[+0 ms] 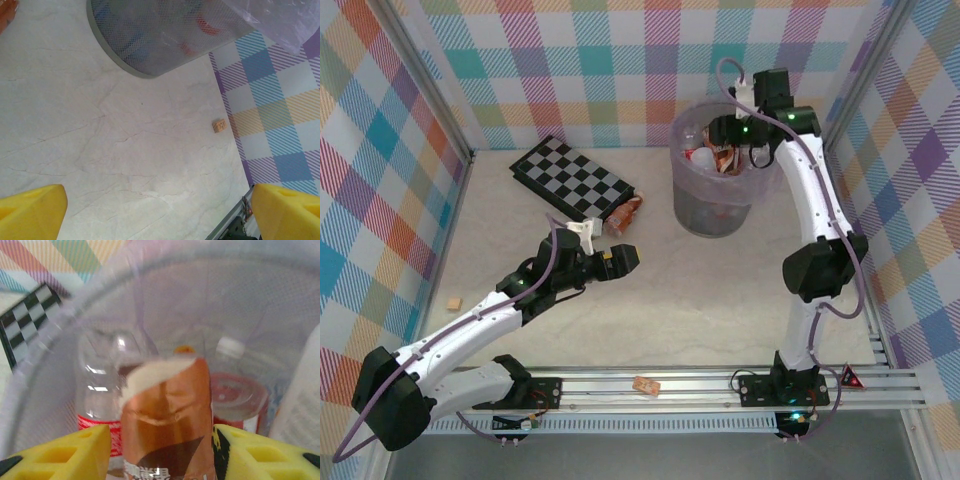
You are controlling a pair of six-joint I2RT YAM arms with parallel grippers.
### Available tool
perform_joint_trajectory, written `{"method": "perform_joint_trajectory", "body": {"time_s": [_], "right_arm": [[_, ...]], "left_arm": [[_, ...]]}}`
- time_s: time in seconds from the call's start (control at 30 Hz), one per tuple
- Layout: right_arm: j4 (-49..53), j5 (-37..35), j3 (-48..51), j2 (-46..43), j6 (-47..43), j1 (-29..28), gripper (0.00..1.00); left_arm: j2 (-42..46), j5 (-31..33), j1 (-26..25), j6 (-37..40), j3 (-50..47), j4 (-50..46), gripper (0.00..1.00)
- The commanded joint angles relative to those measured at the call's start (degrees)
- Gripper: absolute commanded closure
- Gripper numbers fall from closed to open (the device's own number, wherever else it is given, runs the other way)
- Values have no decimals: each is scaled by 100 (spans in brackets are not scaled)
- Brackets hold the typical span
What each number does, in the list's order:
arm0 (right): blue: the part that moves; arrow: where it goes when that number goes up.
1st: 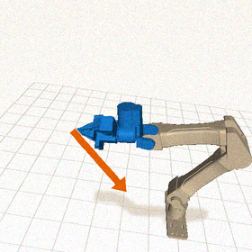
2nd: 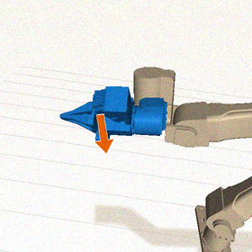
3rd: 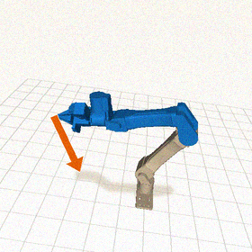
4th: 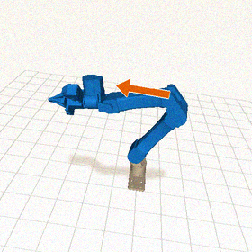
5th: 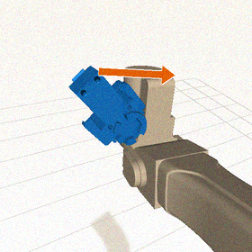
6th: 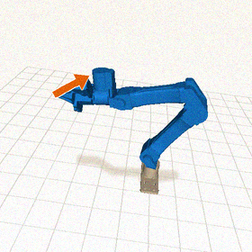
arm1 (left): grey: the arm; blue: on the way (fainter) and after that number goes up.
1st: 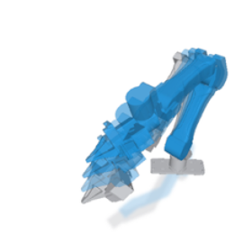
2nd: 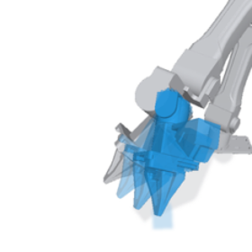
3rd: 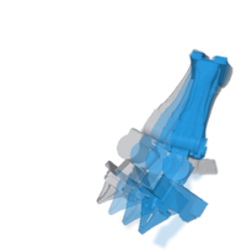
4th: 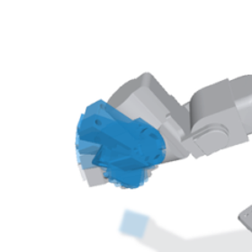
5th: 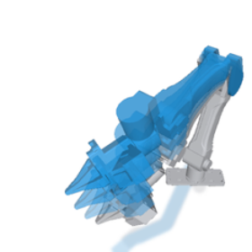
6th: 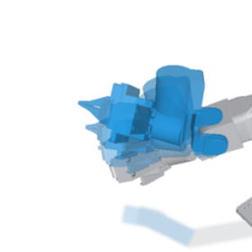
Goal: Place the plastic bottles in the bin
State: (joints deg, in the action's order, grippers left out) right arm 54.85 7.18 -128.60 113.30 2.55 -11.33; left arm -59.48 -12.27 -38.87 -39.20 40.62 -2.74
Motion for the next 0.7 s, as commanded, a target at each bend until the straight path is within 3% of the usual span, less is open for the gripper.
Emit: {"method": "perform_joint_trajectory", "body": {"time_s": [0.0, 0.2, 0.37, 0.67], "right_arm": [[-303, 221, 269, -132, 93, -46, 45], [-80, 71, -139, -239, -19, -44, 44], [157, -52, -367, -553, -119, -35, 36], [-203, 271, 1369, -2076, 19, -25, 29]], "left_arm": [[6, 130, -15, 78, -15, 8, 6], [-142, 498, -21, 450, 326, -575, 7], [-590, 1208, 3, 1045, 896, -1265, 8], [-2189, 2115, 315, 2318, 2146, -1922, 9]]}}
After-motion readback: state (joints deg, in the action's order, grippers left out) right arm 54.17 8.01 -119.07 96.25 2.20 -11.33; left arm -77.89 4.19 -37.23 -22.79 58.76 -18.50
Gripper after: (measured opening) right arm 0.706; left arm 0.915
